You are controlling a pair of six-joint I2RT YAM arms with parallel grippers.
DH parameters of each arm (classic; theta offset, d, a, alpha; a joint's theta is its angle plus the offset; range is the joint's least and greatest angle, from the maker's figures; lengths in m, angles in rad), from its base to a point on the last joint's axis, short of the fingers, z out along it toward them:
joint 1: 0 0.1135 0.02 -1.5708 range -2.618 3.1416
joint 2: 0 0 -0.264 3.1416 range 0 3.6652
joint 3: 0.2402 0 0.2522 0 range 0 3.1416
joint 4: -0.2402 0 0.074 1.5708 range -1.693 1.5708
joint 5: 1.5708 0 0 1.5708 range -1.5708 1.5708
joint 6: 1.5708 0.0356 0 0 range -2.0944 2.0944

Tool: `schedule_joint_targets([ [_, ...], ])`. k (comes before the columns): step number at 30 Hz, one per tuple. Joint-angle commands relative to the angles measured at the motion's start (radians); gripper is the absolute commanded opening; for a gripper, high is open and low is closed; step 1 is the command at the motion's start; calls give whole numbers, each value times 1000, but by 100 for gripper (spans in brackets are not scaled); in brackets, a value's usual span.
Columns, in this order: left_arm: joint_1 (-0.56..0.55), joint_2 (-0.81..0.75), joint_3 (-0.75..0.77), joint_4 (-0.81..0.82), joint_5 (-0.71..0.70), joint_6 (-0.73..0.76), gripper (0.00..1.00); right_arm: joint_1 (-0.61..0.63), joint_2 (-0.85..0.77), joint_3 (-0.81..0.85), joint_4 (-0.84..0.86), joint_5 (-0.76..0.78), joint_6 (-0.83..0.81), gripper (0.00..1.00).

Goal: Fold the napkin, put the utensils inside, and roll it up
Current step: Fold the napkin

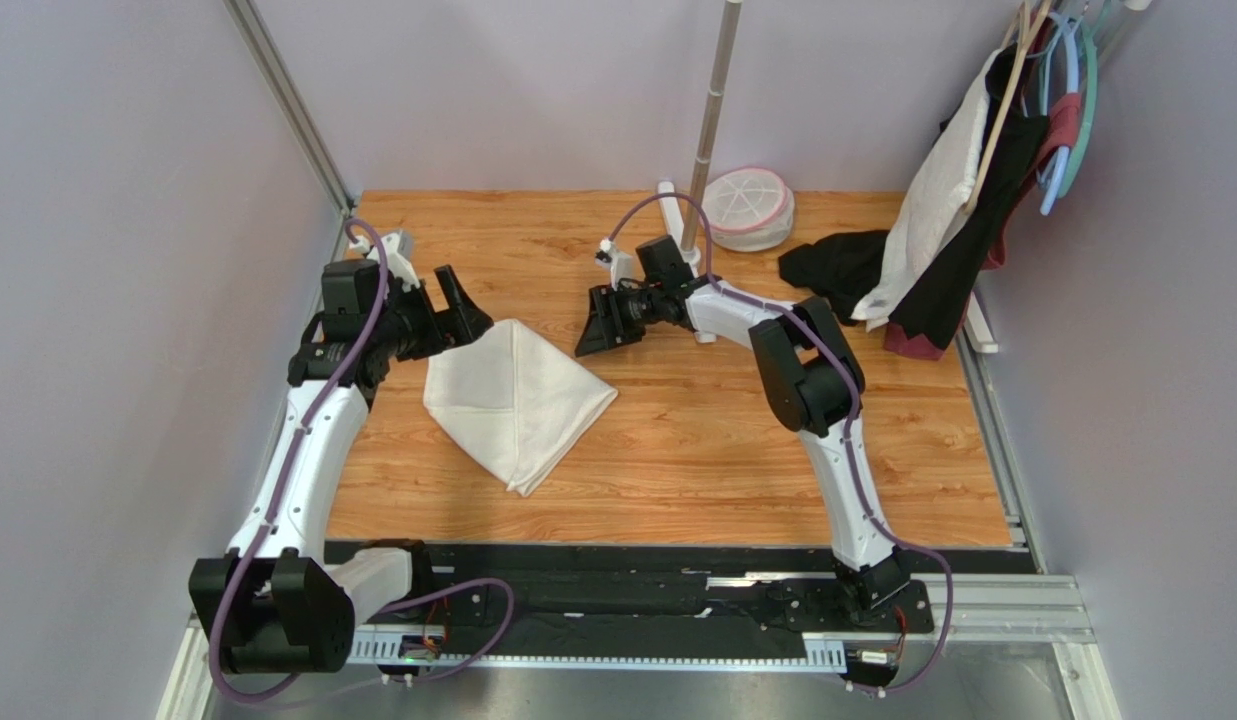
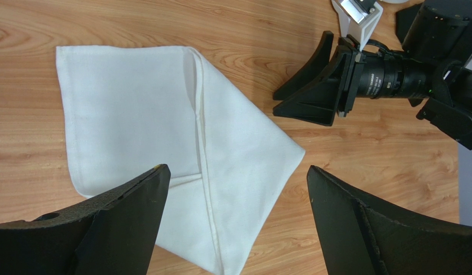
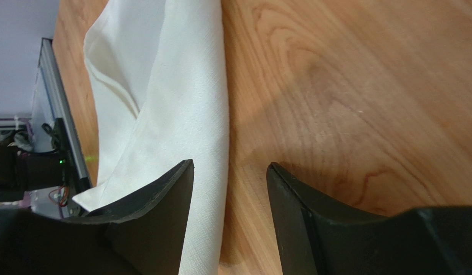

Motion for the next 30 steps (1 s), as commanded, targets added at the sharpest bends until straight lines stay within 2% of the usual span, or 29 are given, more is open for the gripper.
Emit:
schedule_joint_targets([
  [1,9,-8,3,4,0,26,99,25,37,7,-26,-107,4,56],
  [5,8,-11,-2,10,13,23,99,45,46,-13,-29,-103,-1,55],
  [10,9,-6,-2,13,37,20,99,62,57,-18,-38,-69,9,47],
  [14,9,-8,-3,15,42,18,99,65,60,-27,-40,-22,32,26],
  [15,11,-8,-3,15,40,18,99,65,60,-31,-40,-3,39,16],
  [18,9,-11,-5,11,40,21,99,62,28,-85,-9,40,82,0],
  [26,3,-35,-28,15,20,13,98,14,-210,-453,132,280,225,0],
  [30,-61,-45,-37,16,-16,-17,98,3,-348,-649,187,399,271,0],
])
